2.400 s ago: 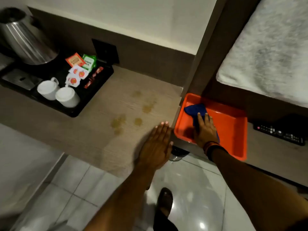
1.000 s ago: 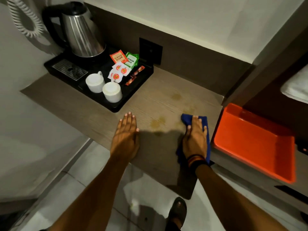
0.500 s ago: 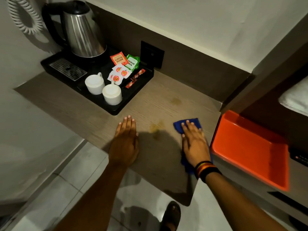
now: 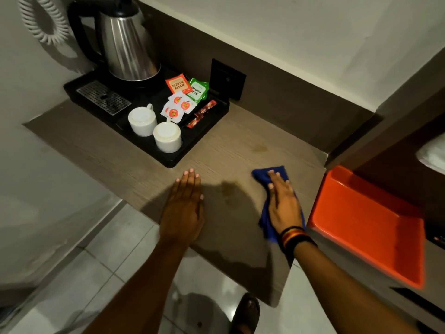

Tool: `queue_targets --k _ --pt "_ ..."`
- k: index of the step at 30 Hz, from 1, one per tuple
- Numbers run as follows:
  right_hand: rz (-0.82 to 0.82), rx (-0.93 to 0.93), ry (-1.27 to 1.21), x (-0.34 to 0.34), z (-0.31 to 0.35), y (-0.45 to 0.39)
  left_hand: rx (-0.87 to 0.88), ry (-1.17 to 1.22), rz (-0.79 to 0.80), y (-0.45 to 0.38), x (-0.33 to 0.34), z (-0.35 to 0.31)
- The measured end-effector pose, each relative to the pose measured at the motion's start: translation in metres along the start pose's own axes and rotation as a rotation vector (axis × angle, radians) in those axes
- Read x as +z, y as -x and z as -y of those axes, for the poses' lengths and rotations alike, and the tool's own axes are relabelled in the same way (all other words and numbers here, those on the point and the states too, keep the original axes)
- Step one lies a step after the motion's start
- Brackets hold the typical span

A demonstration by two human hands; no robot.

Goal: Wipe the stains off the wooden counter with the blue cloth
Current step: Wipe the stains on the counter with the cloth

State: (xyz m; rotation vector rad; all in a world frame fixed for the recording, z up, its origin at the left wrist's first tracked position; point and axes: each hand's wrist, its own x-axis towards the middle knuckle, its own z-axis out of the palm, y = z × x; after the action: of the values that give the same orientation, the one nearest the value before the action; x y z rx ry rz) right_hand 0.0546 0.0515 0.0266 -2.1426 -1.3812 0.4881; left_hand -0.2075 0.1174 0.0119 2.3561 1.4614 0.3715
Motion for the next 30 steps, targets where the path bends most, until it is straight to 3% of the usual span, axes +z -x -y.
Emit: queue_targets --k 4,7,12,15,20,26,30 --pt "-0.169 0.205 -0.037 -0.005 0.002 -0.079 -0.012 0.057 0.021 -0.004 0.004 0.004" --pt "-0.145 0.226 -0.001 0.009 0.019 -0.128 -0.028 0.061 0.047 -0.007 0.007 0.006" --pt "0.179 -0.238 0.107 0.034 0.050 -0.082 -0.036 0.077 0.040 -0.004 0.001 0.001" --pt "0.211 -0.359 0.155 0.014 0.024 -0.018 -0.028 0.066 0.016 0.000 -0.004 -0.005" --pt "0.055 -0.124 0.286 -0.001 0.013 -0.016 -0.017 0.045 -0.008 -0.002 -0.003 -0.003" --pt "-0.099 0.144 0.325 0.055 0.064 0.057 -0.014 0.027 -0.012 -0.001 -0.004 -0.005" --pt "-0.160 0.303 0.276 0.079 0.089 0.023 -0.020 0.008 -0.016 -0.001 -0.001 -0.006"
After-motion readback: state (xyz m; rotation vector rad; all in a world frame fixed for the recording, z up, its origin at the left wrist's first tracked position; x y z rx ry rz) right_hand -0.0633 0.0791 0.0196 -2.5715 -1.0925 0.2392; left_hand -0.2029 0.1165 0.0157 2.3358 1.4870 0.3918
